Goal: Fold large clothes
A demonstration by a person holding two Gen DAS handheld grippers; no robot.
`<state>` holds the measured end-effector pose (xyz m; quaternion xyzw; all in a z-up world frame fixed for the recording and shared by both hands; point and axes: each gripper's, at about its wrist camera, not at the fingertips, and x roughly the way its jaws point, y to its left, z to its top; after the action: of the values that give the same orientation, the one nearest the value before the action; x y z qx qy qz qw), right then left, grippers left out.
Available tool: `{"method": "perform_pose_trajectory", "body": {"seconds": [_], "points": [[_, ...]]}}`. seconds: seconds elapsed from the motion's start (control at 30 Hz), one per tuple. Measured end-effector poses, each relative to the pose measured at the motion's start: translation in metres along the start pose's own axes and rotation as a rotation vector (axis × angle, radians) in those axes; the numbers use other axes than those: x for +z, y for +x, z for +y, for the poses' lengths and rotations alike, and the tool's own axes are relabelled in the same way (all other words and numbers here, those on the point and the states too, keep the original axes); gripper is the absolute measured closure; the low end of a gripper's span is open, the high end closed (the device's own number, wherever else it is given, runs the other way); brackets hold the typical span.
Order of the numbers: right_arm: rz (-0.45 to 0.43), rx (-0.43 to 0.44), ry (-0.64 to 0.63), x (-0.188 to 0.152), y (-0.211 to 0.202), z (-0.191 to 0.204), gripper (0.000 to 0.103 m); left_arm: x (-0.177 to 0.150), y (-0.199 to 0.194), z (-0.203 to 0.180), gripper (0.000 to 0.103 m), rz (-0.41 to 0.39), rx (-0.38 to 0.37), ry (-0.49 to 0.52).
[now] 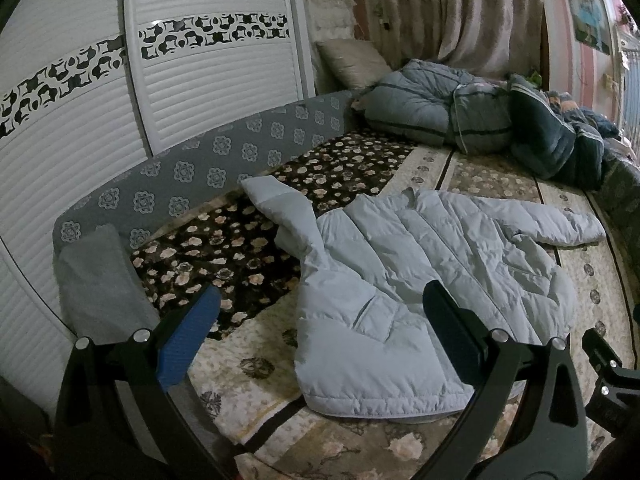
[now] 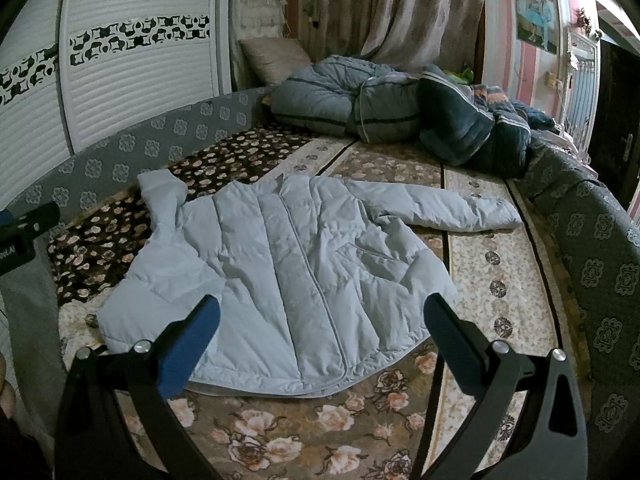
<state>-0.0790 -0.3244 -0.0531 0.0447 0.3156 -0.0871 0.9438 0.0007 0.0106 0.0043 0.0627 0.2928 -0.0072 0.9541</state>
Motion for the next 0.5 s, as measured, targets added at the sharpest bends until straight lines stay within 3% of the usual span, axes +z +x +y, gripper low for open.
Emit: {"method": "perform_pose_trajectory", "body": {"seconds": [0.5], "points": [[-0.001,0.000,0.002,0.0003,-0.0020,0.0018,0.002,0.0002,-0.0026,0.0000,0.003,-0.005,0.005,0.004]]}}
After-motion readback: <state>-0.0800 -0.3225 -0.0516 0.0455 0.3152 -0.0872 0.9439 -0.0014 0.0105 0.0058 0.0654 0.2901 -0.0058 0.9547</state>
